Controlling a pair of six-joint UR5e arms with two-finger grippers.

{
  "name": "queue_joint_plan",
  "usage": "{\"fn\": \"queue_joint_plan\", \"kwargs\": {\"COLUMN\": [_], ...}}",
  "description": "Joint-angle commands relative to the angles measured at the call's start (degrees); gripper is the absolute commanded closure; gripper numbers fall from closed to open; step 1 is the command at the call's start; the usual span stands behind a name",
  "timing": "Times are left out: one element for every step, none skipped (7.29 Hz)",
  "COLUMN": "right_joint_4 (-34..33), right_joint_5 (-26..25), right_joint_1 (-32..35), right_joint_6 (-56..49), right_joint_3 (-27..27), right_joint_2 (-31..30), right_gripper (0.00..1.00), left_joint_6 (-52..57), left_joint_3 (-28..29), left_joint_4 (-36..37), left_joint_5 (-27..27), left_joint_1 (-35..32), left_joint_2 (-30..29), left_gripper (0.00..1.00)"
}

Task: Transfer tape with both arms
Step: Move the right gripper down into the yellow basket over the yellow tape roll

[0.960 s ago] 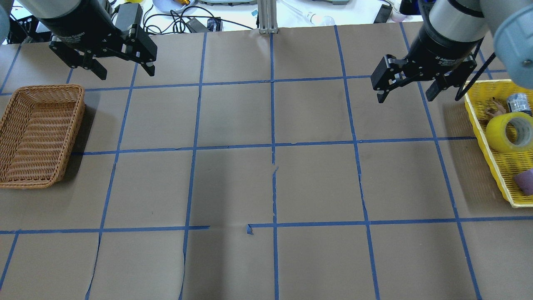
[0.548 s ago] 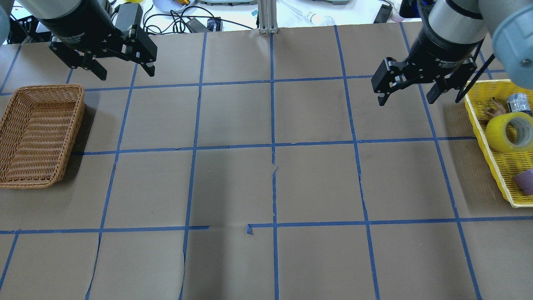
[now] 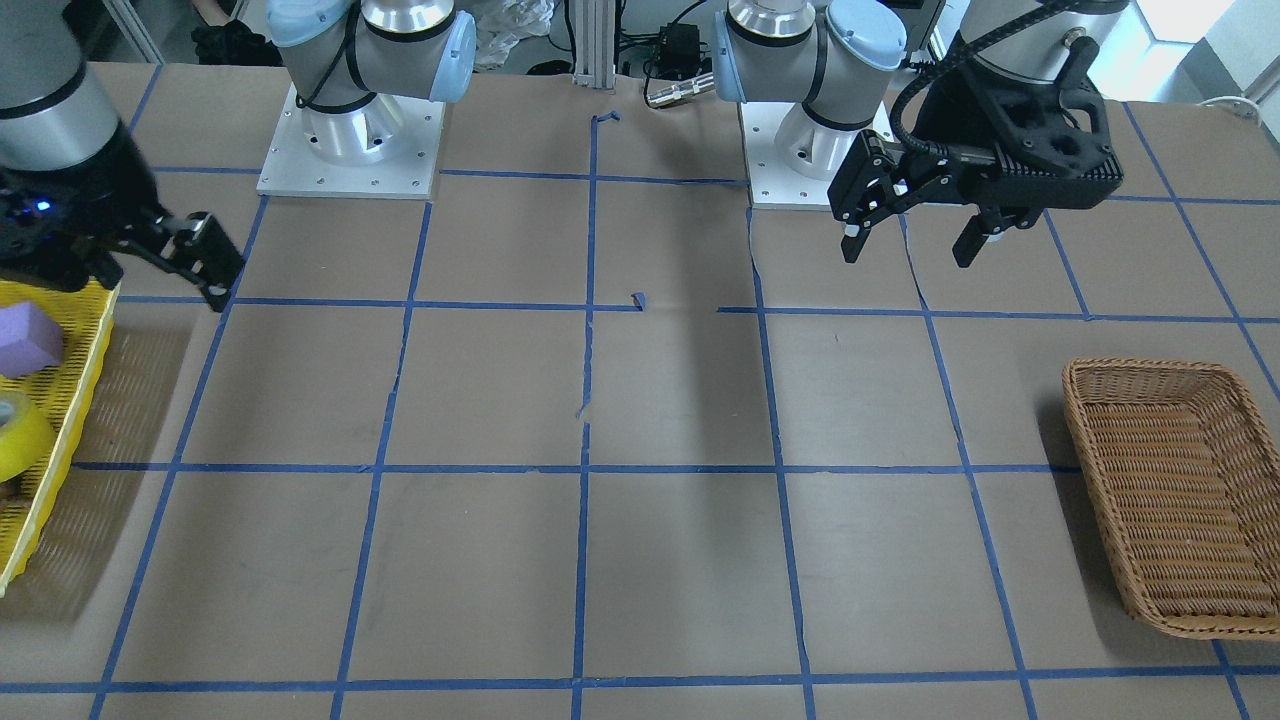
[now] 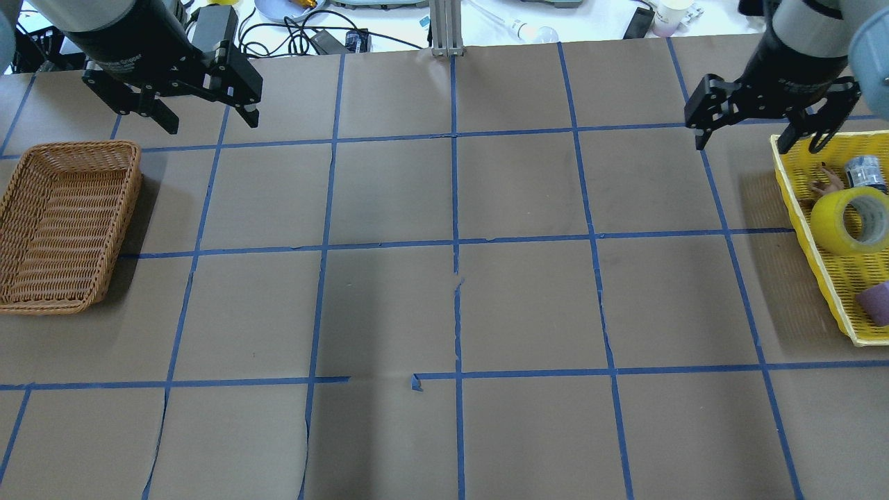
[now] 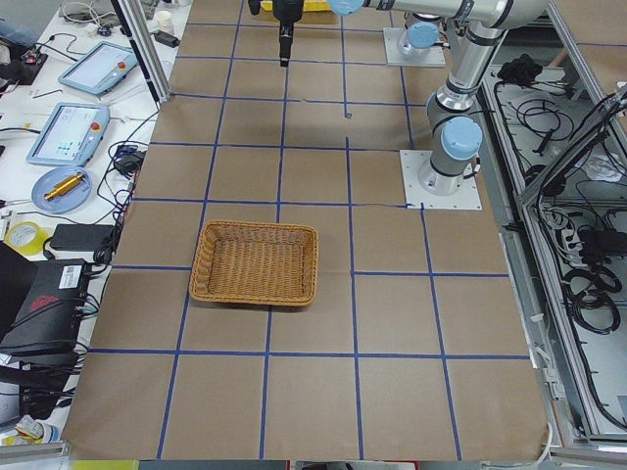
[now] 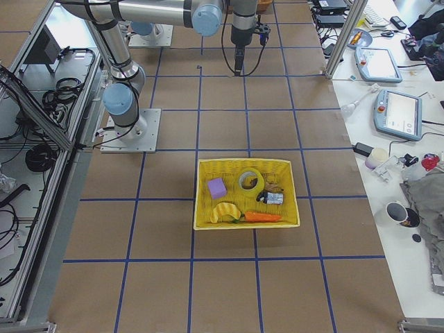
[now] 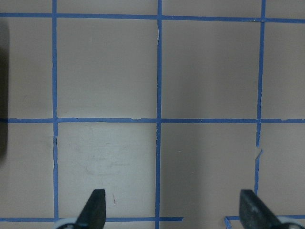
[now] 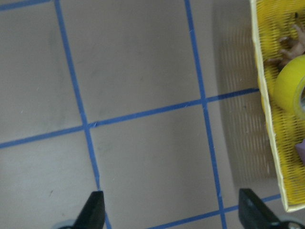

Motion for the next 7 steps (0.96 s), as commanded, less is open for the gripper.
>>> {"fn": "queue_joint_plan", "kwargs": {"right_joint_4": [-7.0,-13.8,-20.5,-22.8,-24.0,-25.2,-27.6], "right_joint_5": [0.6,0.6,-0.3,1.1,7.4,10.7,13.9], "right_joint_1": [-13.3,-17.0,-18.0,-21.6,-24.8,-27.6,-28.9], "right_joint_6": [-4.8,-7.4,-15.5,-17.5,-17.9,-18.1,-19.2], "right_joint_3": [0.3,0.3,1.1,2.8,5.1,7.3,8.1], "right_joint_2": [5.2,8.5,11.9,13.7,14.5,15.9,17.8], "right_gripper": [0.0,0.0,0.06,0.09,0.14,0.12,0.12], "left_joint_6": [0.0,0.0,0.0,0.0,0.0,0.0,0.0], "left_joint_3": [0.0,0.0,0.0,-0.1,-0.1,-0.1,-0.1], "left_joint_4": [0.0,0.0,0.0,0.0,0.0,0.0,0.0], "left_joint_5": [0.0,0.0,0.0,0.0,0.1,0.1,0.1], "left_joint_1": [0.0,0.0,0.0,-0.1,-0.2,-0.2,-0.2], "left_joint_2": [0.0,0.0,0.0,0.0,0.0,0.0,0.0], "left_gripper": [0.0,0.0,0.0,0.0,0.0,0.0,0.0]}}
